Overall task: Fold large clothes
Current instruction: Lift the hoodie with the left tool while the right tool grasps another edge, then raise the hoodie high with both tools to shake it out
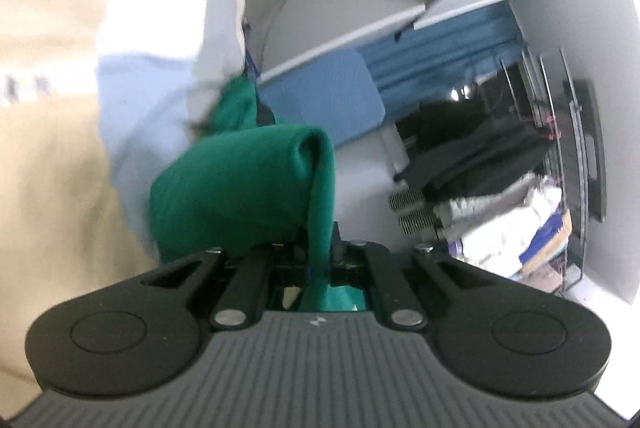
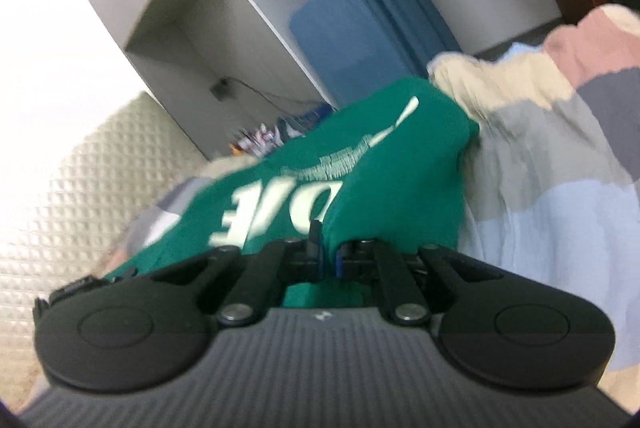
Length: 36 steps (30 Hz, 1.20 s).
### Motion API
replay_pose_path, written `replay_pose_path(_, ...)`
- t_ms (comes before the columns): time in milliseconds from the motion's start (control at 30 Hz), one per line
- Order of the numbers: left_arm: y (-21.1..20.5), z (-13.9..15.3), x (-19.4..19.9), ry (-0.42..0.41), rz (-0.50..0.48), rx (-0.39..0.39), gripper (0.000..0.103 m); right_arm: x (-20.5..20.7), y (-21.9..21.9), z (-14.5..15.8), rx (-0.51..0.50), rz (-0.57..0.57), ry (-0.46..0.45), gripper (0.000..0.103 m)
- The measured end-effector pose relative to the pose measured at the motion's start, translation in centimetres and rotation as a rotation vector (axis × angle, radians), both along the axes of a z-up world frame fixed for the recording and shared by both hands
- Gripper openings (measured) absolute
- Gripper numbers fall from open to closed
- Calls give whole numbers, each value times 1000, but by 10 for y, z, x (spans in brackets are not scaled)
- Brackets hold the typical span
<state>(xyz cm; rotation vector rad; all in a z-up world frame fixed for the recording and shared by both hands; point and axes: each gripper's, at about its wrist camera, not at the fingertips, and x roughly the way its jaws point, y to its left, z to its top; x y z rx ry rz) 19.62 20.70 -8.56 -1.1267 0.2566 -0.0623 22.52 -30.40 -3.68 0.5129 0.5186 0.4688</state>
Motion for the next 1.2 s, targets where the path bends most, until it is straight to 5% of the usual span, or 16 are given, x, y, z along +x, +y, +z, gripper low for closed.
replay_pose_path(100,10,6,-23,63,60,61,6,-4,-7,5,-15,-31,-23,8)
replay_pose_path(333,4,-18,-12,243,121,160,7,24,-15,-30,-62,-91,161,8)
replay_pose_path(500,3,-26,-20,275,101,181,11,30,-12,-44,-49,-116,226,10)
replay_pose_path(533,2,-24,-21,281,95,184,15,26,-11,-44,-50,-118,223,11)
replay_pose_path(600,2,-20,-28,292,84,180,58,21,-9,-38,-47,-107,214,12)
replay_pose_path(667,-3,-14,-36,270,63,165,69,16,-9,-34,-43,-98,209,24)
replay_pose_path(733,-12,-6,-48,240,27,162,71,10,-10,-30,-19,-89,217,56)
replay_pose_path(800,-23,-1,-57,253,1,163,77,2,-12,-28,26,-71,222,64)
replay_pose_path(967,-54,-11,-67,254,-128,90,81,-15,-12,-30,111,-74,272,74)
replay_pose_path(1200,-98,-48,-32,306,-303,60,82,1,2,-52,61,-82,379,75)
